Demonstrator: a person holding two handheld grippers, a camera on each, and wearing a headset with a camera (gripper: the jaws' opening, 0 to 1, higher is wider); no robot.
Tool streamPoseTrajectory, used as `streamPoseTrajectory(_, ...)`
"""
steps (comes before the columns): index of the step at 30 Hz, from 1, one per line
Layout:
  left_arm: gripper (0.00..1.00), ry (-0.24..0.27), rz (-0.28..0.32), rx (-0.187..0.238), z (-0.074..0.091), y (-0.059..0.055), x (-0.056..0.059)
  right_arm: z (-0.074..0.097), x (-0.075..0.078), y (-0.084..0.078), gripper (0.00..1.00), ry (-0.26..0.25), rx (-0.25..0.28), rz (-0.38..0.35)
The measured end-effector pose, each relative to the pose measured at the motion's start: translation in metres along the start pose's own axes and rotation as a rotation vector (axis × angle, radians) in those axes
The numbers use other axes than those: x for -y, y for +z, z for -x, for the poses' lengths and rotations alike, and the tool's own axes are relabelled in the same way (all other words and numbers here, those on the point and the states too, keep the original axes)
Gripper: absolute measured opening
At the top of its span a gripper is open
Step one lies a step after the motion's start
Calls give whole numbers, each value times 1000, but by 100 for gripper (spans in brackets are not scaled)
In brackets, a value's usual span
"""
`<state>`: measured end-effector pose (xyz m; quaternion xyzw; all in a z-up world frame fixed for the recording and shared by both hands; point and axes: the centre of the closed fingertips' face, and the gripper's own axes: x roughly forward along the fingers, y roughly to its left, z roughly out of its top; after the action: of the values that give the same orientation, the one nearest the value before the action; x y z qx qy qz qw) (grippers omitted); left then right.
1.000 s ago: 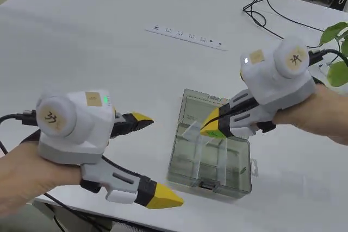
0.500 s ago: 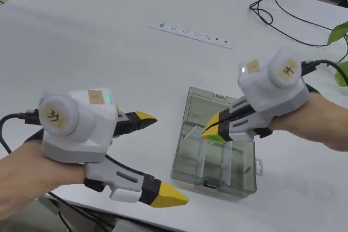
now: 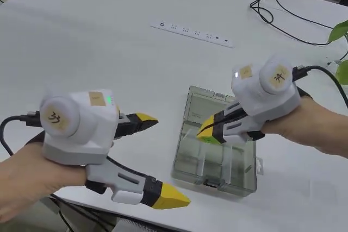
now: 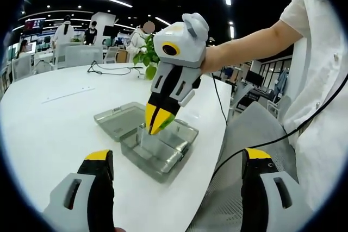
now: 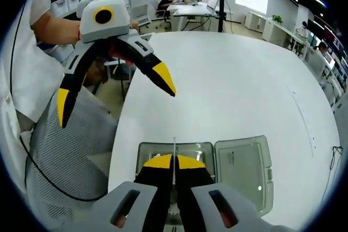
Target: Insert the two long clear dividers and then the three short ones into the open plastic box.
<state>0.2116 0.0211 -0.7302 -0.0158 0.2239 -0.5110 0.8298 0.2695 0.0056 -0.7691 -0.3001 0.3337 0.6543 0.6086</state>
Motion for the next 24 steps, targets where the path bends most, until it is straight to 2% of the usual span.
streamPoseTrajectory(11,100,-1,2,1,0,0,1,-16,3,-6,2,4,-4,-10)
streamPoseTrajectory(24,100,-4,-1,-2,-1,0,-1,-31,3,-18,2,17,-61,-6)
